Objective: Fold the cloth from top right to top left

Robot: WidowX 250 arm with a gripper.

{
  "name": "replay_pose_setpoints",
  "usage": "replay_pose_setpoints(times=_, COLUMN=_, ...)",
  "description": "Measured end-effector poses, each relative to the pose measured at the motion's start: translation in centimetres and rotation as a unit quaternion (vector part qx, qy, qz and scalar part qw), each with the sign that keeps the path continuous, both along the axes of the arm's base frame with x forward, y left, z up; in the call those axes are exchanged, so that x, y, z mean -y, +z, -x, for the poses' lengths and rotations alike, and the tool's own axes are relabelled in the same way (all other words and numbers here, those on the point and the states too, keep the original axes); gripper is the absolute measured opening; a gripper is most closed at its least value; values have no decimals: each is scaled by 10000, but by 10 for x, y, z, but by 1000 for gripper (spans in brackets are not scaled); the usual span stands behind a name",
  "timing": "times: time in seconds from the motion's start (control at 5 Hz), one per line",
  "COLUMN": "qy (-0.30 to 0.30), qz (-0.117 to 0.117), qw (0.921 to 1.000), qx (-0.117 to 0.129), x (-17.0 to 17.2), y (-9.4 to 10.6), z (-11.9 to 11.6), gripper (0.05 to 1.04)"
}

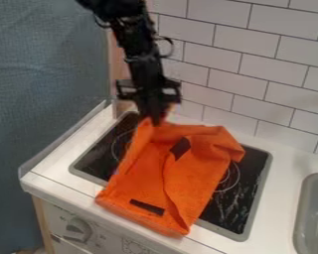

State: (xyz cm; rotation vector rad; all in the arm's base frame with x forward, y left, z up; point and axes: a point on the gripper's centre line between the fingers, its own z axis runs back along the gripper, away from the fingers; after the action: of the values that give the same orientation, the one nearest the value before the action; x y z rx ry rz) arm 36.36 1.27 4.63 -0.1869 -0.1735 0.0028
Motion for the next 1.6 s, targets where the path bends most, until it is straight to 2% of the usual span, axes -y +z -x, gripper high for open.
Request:
replay_pose_setpoints(times=0.2, qy=-444, qz=110, qw=9989, qx=-85, x=34, y=-5, z=6, gripper=59)
replay_pose_setpoints(times=0.4, qy=-681, qz=-35, qw=9977, qx=-32, x=53, y=-12, z=8, gripper=59)
replay_pose_setpoints(times=0.6, qy=-1011, qz=-232, qw=9944, qx=-223, x=73, y=-38, z=12, gripper=86)
replay_pose_setpoints(times=0.8, qy=-894, qz=-297, qw=9953, qx=-208, x=75, y=-42, z=13, gripper=258)
replay_pose_setpoints(times=1.2, qy=-719, qz=-245, qw=9969, qx=-222, x=71, y=-45, z=14, gripper=848)
replay_pose_setpoints(times=1.4, qy=-722, qz=-212, qw=9969, qx=-244, x=70, y=-46, z=16, gripper=1022)
replay_pose_setpoints(times=1.6, qy=-750, qz=-159, qw=9966, qx=-296, x=69, y=-41, z=19, gripper=1005)
